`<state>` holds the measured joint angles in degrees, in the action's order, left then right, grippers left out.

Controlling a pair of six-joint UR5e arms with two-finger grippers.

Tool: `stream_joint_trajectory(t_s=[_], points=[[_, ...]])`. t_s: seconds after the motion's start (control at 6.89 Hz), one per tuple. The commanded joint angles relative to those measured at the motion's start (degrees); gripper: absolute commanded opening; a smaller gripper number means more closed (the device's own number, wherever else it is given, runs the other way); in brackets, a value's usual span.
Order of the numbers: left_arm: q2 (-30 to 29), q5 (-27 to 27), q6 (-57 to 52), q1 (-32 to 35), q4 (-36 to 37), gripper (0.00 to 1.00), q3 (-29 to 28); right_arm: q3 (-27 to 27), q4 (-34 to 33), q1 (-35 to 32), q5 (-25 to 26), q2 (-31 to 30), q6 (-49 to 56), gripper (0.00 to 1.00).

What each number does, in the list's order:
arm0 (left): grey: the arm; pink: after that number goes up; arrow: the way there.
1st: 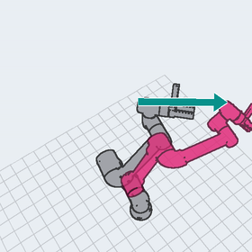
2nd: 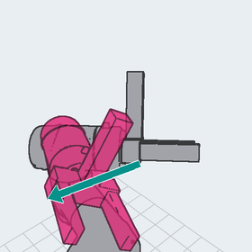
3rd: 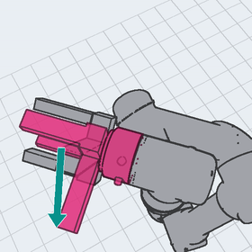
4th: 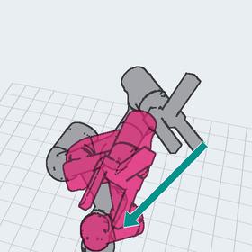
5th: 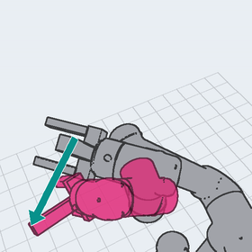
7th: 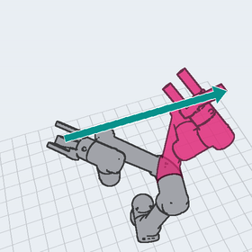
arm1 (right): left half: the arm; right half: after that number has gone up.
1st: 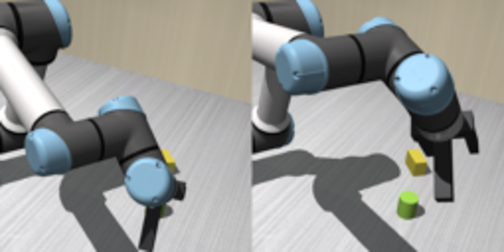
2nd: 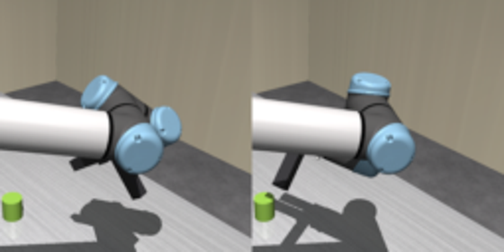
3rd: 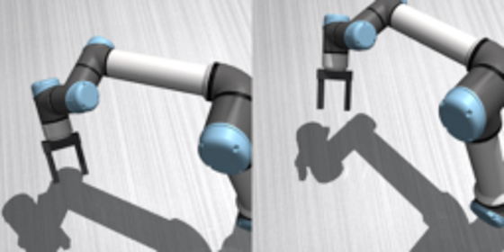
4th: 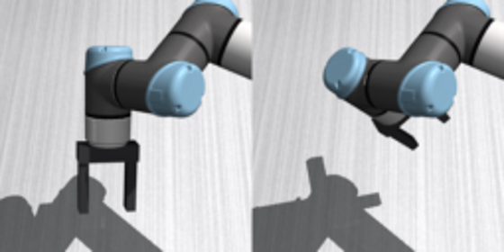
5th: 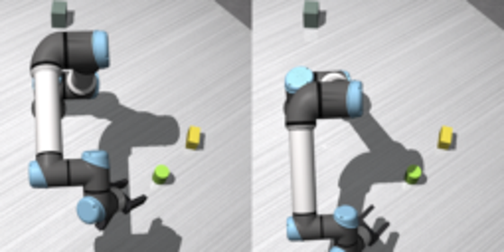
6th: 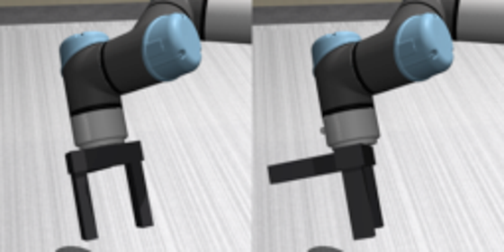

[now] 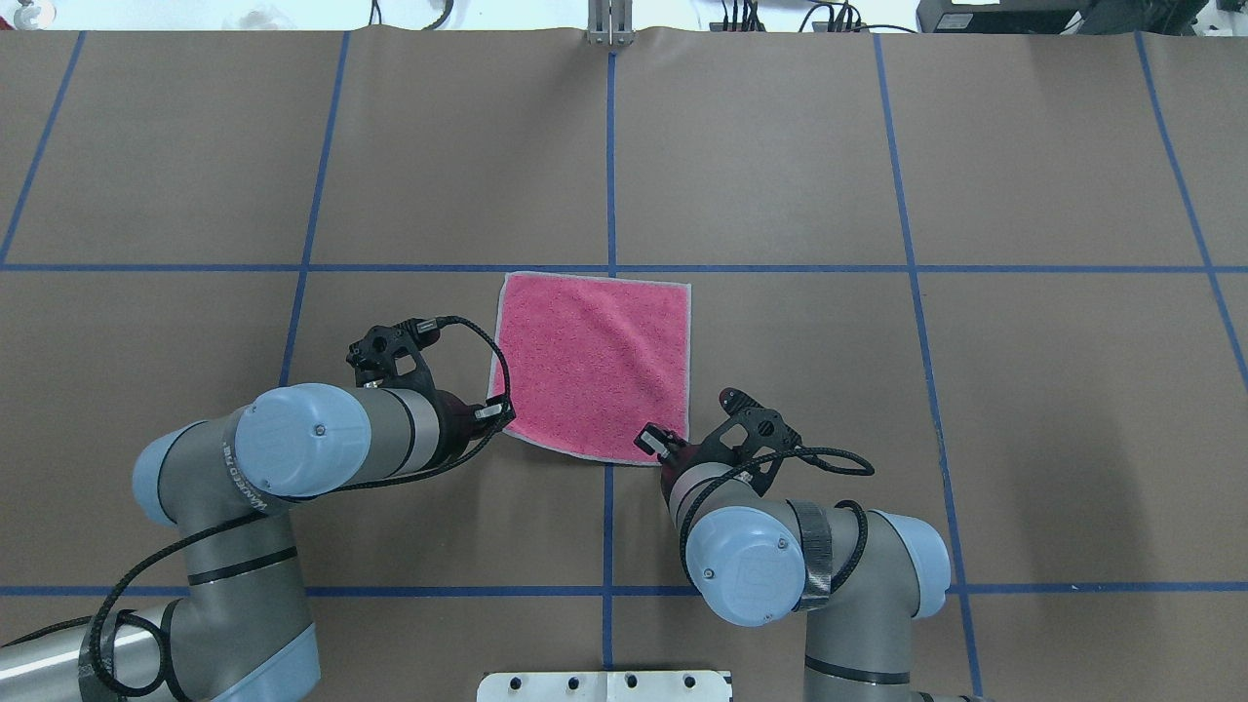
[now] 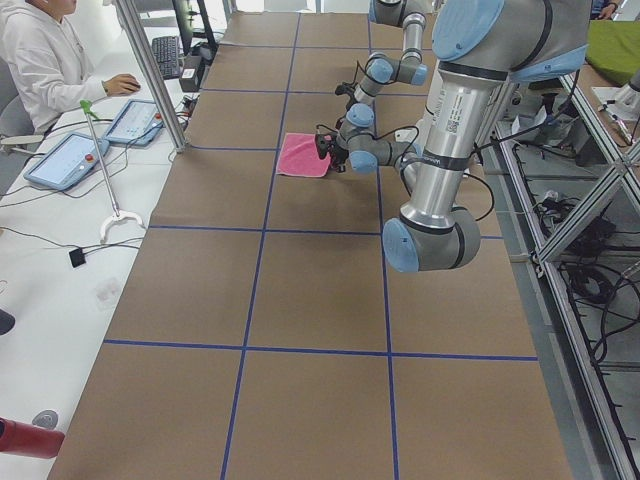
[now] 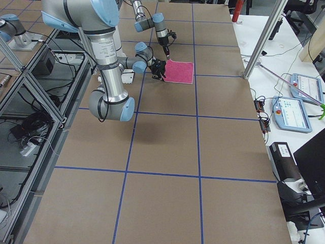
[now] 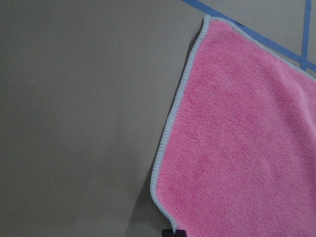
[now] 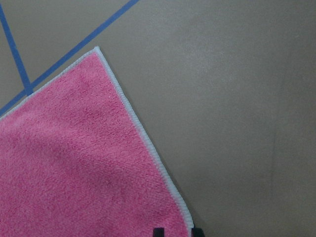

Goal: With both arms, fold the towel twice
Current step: 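Pinch the two towel corners nearest the robot with both grippers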

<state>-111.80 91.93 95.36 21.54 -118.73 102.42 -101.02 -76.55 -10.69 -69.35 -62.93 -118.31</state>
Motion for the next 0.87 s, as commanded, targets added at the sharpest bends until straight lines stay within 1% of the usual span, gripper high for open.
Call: stream_joint_trajectory(t_s=[0.0,0.15,0.73], points=[[0.0,0.0,0.0,0.1,0.0,0.00,0.1,0.0,-0.1,0.5,0.1,0.0,0.0,0.36],[0.0,0.0,0.0,0.0,0.0,0.00,0.1,0.0,-0.1,0.6,0.1,0.0,-0.1,0.35],[0.0,0.0,0.0,0.0,0.1,0.00,0.1,-0.5,0.0,0.4,0.1,-0.2,-1.0,0.02]])
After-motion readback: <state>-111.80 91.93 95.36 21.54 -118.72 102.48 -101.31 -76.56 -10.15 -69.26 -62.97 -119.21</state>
